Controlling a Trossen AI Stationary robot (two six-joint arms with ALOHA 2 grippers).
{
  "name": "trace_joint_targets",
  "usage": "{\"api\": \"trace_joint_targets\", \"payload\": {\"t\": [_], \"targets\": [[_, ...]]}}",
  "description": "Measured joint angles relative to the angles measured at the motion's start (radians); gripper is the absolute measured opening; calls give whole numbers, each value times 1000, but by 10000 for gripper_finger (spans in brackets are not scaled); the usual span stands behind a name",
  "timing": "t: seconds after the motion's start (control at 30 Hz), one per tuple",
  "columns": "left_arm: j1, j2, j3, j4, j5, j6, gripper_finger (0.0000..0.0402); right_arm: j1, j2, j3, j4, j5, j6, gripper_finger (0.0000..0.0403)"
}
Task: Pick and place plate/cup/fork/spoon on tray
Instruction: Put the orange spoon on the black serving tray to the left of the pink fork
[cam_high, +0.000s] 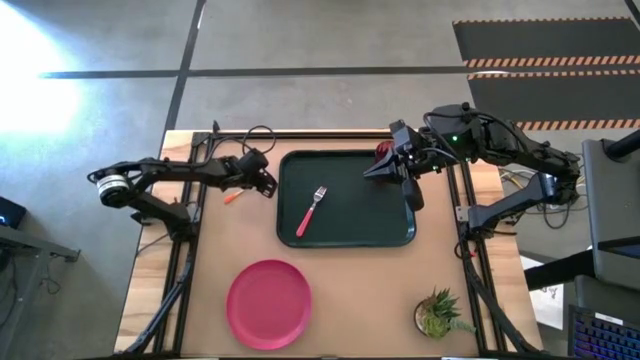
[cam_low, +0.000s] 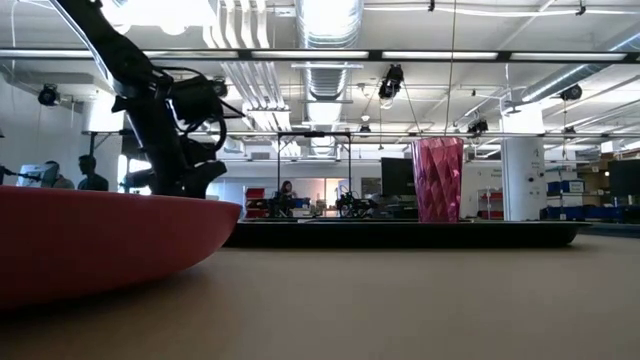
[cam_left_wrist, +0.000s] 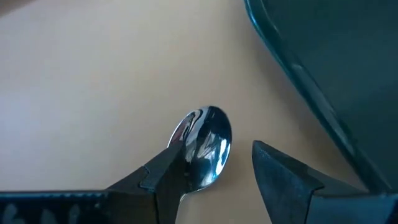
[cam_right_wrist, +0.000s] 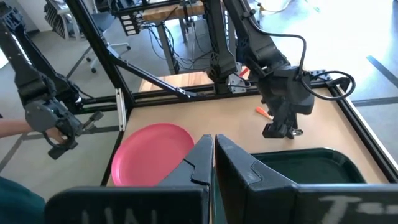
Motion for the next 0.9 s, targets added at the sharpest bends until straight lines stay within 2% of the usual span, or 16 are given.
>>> {"api": "trace_joint_targets", "payload": {"t": [0.43, 0.53, 0.7, 0.9], "targets": [[1, 0, -22, 5, -5, -25, 159, 0, -1, 0, 4, 0, 0, 9], [1, 0, -22, 5, -11, -25, 119, 0, -1, 0, 4, 0, 0, 9], [1, 0, -26, 11, -14, -25, 15, 0, -1, 0, 7, -1, 0, 9], [0, 0, -32, 25, -59, -20, 1, 0, -1, 0, 7, -1, 1, 9]]}}
